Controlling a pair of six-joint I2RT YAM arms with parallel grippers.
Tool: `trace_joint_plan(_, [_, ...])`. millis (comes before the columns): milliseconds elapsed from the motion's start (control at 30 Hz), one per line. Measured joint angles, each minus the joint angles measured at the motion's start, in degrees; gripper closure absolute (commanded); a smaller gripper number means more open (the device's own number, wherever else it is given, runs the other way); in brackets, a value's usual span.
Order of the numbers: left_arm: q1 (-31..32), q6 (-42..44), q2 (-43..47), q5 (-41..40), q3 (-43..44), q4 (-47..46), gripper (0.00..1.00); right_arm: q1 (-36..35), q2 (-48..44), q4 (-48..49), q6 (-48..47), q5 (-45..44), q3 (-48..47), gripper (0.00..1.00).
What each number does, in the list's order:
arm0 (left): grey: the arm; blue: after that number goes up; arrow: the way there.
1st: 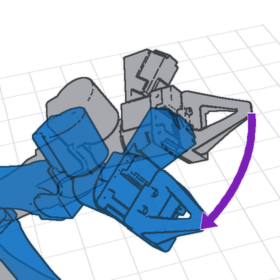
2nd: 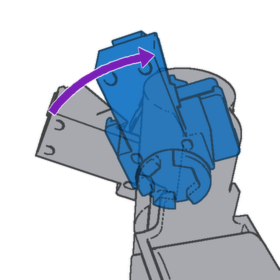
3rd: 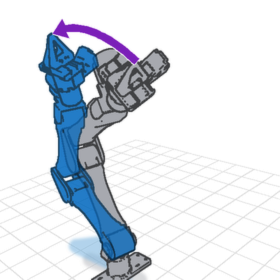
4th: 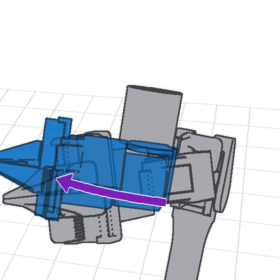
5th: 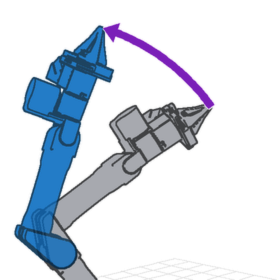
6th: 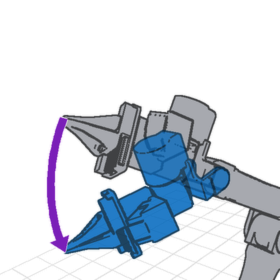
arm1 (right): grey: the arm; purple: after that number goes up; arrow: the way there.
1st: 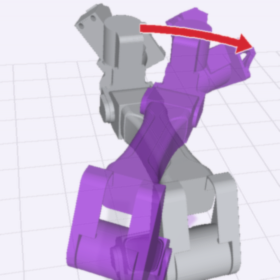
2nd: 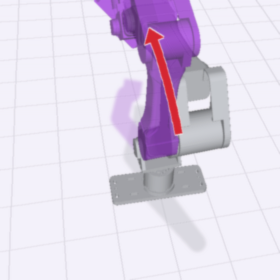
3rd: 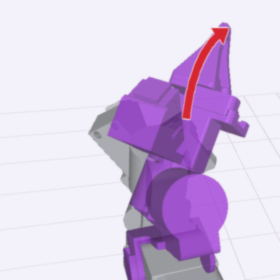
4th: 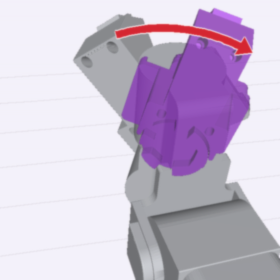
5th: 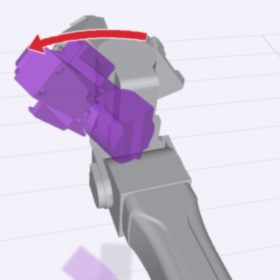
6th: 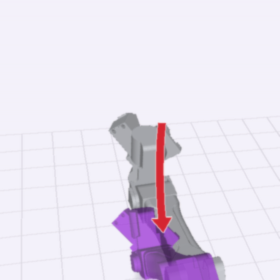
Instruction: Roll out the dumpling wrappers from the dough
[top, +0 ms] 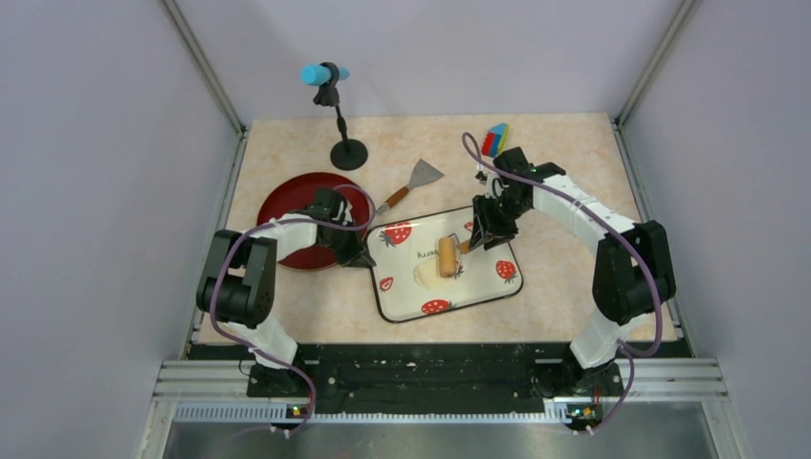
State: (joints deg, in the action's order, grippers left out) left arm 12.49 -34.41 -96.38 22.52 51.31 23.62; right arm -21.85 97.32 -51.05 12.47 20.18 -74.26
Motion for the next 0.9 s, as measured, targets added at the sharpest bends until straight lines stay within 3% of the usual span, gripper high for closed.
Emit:
trace_joint_plan(433, [-1.68, 1.22, 0.15, -0.17, 0.00, 0.31, 1.00, 5.75, -1.14, -5.25, -1.07, -2.29, -0.11, 1.00])
trace_joint_plan(900, [-2.71, 4.09, 0.22, 0.61, -0.09, 0.22, 1.00, 5.75, -1.84, -7.30, -6.21, -4.74, -3.58, 1.00])
